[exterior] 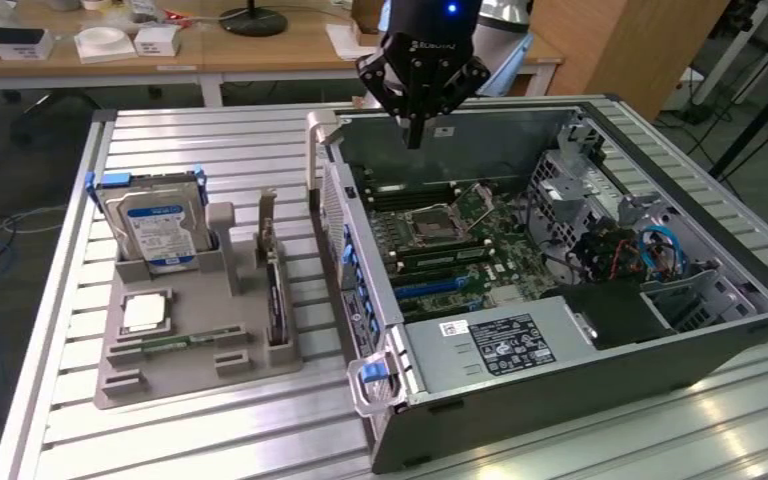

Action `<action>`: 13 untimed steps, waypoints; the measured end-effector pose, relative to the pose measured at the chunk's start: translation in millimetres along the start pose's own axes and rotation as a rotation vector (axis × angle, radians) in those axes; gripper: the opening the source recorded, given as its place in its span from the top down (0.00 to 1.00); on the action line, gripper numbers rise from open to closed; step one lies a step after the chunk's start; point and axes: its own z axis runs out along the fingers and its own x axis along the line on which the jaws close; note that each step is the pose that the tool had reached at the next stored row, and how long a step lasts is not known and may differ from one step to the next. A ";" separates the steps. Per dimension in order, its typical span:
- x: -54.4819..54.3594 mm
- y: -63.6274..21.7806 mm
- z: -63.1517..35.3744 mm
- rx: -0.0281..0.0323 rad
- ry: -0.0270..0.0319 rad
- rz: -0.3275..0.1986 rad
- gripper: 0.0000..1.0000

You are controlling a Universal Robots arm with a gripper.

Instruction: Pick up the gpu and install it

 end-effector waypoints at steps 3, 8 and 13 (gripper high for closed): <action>2.7 -0.2 0.0 0.0000 0.0000 0.000 0.89; 8.8 -0.7 0.0 0.0000 -0.0001 0.000 0.89; 13.2 -1.0 0.1 -0.0001 0.0000 0.000 0.89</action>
